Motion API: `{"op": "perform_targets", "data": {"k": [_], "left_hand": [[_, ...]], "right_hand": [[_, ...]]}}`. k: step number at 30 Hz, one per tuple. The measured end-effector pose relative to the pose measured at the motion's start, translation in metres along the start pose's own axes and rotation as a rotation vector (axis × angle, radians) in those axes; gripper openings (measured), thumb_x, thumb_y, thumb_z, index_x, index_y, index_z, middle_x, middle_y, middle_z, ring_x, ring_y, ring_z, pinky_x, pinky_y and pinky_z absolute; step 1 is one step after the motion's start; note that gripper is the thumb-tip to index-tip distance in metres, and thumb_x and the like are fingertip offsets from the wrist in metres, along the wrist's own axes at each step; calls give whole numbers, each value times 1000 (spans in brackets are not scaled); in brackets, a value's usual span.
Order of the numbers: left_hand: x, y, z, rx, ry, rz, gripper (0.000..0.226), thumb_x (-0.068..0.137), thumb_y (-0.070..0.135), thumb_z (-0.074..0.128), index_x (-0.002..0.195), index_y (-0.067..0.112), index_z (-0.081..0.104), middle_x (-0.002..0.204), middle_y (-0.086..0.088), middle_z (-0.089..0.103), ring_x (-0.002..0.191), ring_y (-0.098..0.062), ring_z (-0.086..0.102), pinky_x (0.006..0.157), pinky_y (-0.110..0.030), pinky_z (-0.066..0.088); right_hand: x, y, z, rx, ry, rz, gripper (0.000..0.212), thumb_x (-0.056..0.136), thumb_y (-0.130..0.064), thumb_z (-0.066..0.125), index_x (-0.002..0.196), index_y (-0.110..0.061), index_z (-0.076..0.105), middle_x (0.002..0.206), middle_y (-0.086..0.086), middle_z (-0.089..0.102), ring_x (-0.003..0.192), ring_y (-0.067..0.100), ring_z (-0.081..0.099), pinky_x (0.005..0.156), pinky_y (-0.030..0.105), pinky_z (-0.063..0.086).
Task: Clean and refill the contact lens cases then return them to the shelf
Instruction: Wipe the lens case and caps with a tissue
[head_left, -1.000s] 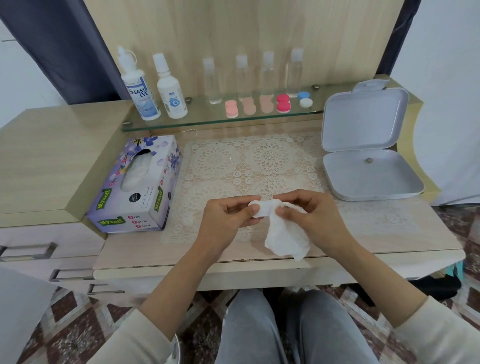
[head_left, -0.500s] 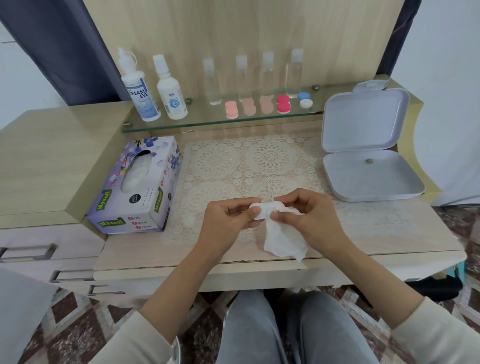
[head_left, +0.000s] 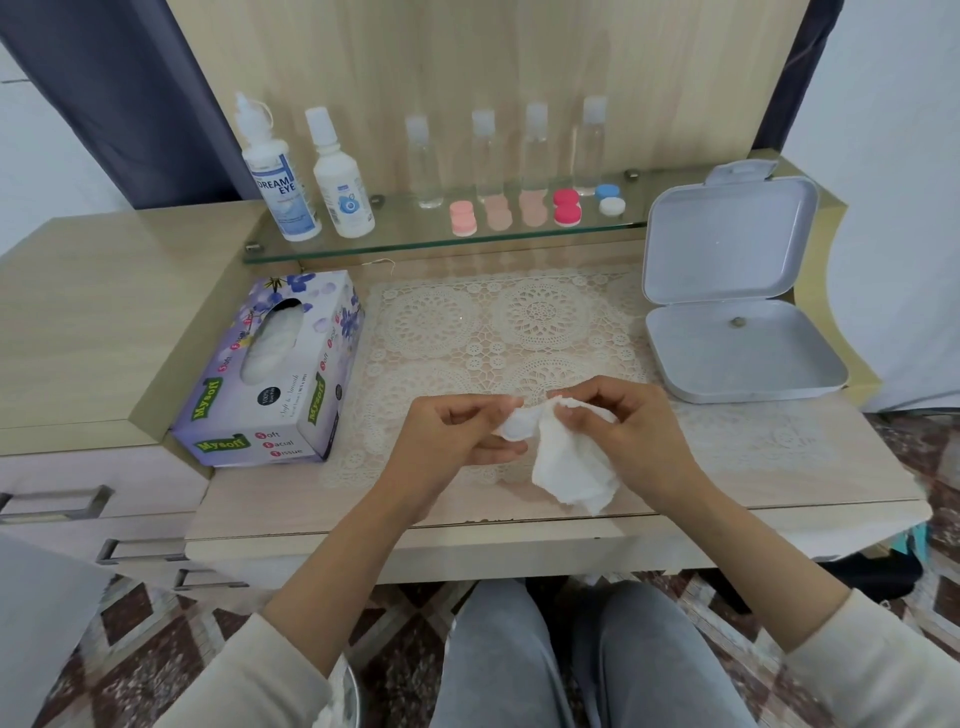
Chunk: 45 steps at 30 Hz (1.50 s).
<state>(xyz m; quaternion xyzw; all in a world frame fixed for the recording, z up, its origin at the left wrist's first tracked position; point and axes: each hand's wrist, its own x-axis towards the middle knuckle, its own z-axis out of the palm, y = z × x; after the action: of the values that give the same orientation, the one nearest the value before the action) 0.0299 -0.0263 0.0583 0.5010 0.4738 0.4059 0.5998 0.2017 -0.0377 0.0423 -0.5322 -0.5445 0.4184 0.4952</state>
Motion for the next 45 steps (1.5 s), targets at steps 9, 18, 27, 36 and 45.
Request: {"op": "perform_targets", "data": {"k": [9, 18, 27, 36, 45], "left_hand": [[6, 5, -15, 209, -121, -68, 37, 59, 24, 74, 95, 19, 70, 89, -4, 73, 87, -10, 67, 81, -20, 51], [22, -9, -18, 732, 87, 256, 22, 72, 22, 76, 92, 28, 70, 88, 14, 60, 76, 1, 52, 68, -5, 37], [41, -36, -10, 1037, 97, 268, 30, 75, 34, 72, 103, 25, 68, 102, 5, 63, 97, -16, 50, 88, -35, 38], [3, -28, -39, 856, 201, 339, 24, 83, 24, 66, 106, 17, 67, 100, 3, 64, 86, -10, 53, 85, -24, 39], [-134, -62, -142, 702, 531, 235, 10, 86, 19, 61, 92, 24, 67, 85, 22, 61, 78, 6, 58, 72, -12, 45]], "right_hand": [[-1, -3, -4, 52, -46, 25, 38, 75, 6, 68, 94, -26, 66, 97, -8, 70, 82, 15, 67, 74, 22, 54], [-2, 0, -9, -117, 72, 67, 17, 70, -8, 76, 64, -20, 66, 73, 0, 63, 69, 12, 56, 65, 20, 43], [-3, 2, -17, -166, 72, 47, 19, 76, -7, 72, 64, -22, 67, 48, -9, 50, 46, 1, 43, 48, 9, 33], [-15, -11, 2, -217, 24, -5, 19, 81, -10, 68, 66, -23, 66, 55, -1, 60, 50, 5, 49, 52, 14, 40], [-52, -19, 115, -240, -266, -86, 15, 82, -9, 66, 71, -20, 67, 53, -1, 59, 44, 6, 48, 53, 27, 47]]}}
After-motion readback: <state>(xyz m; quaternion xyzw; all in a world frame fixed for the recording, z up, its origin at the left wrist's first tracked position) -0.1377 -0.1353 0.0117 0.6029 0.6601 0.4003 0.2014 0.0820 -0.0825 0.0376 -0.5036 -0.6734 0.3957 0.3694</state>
